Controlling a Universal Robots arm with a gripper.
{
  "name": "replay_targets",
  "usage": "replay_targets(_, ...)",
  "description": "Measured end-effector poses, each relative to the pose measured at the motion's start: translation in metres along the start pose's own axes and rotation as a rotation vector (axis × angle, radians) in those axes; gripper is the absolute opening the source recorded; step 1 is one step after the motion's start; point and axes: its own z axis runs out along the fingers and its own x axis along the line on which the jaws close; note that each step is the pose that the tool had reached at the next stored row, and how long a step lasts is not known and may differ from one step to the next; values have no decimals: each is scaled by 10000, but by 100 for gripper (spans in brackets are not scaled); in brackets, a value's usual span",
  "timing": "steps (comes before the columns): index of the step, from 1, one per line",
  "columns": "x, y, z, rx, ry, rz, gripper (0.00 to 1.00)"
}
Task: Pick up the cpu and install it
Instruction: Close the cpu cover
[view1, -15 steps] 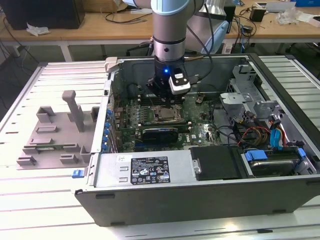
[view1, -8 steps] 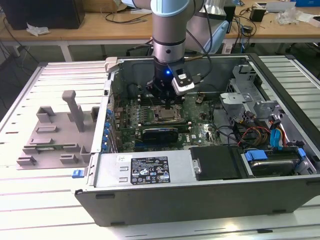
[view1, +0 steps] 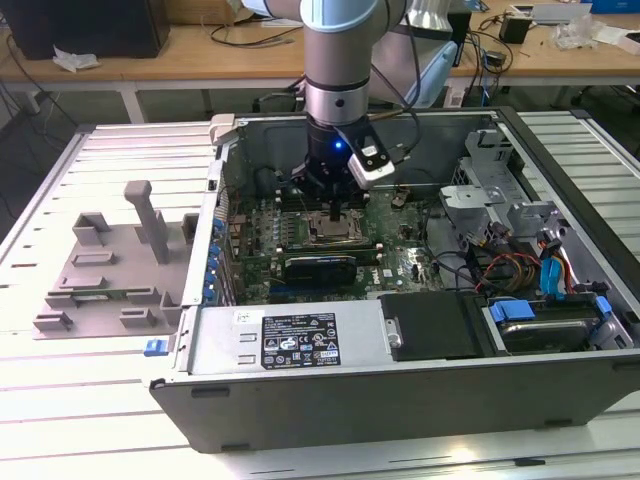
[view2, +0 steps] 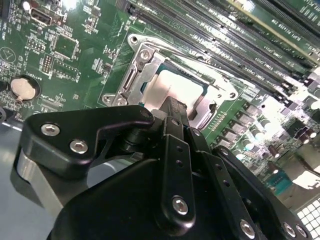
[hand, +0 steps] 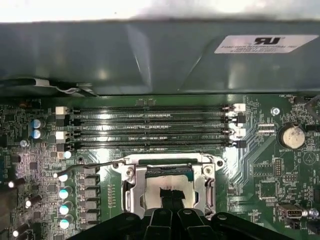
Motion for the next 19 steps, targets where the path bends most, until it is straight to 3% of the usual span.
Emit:
replay_targets(5,18,-70,9,3,-2,4,11)
replay_targets(9,120,-72,20,4,-6,-61,11)
replay_targets(16,266,-75,104,3,-6,-134,11)
replay_targets(19,289,-75,120,3,-6,-150,11)
